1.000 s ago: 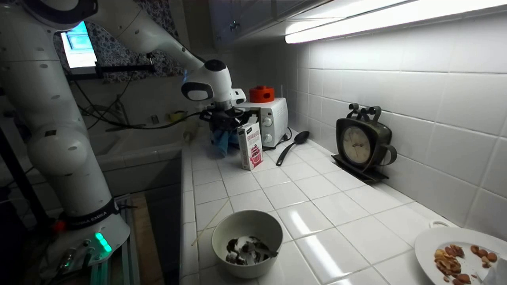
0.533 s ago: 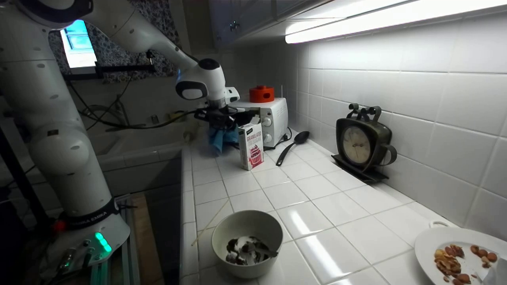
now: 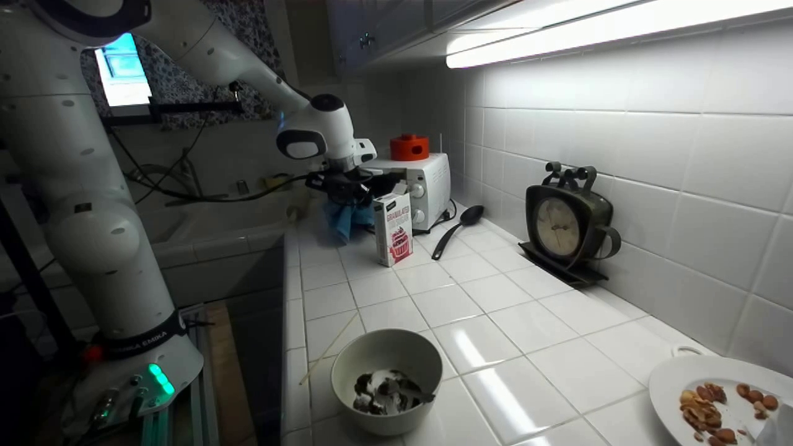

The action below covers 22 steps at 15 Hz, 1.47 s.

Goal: Use the blue towel to wipe the oven.

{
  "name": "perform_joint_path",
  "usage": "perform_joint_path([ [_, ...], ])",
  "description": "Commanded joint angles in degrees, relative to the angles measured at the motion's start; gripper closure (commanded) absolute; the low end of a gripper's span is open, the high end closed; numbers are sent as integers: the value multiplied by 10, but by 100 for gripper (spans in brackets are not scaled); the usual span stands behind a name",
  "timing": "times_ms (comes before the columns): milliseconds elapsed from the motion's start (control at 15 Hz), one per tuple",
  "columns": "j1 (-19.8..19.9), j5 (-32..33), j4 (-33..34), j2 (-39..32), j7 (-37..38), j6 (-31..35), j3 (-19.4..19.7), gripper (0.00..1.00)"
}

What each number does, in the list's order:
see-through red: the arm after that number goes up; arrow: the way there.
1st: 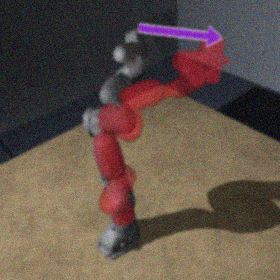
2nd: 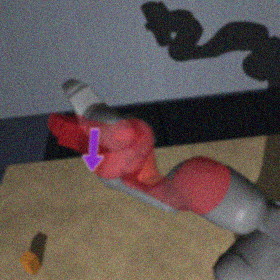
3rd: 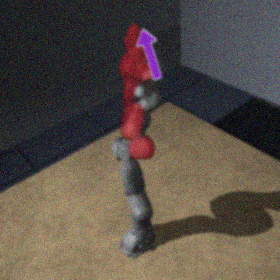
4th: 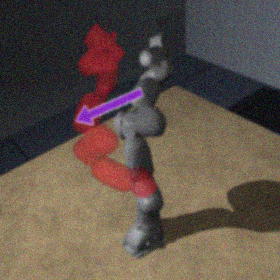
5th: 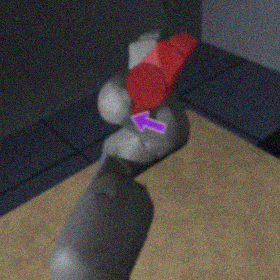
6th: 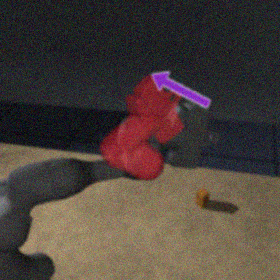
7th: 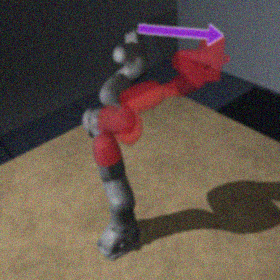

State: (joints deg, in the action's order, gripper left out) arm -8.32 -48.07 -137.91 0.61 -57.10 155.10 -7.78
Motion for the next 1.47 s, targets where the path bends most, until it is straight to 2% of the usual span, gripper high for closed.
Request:
perform_joint_path([
  [0, 14, 35, 33, -35, 46, 23, 15, 100],
  [400, 30, 61, 68, -74, 100, 37, 48, 100],
  [667, 26, 75, 83, -93, 129, 40, 63, 100],
  [1067, 3, 121, 74, -104, 154, 41, 57, 100],
  [1400, -15, 124, 58, -85, 140, 34, 49, 100],
])
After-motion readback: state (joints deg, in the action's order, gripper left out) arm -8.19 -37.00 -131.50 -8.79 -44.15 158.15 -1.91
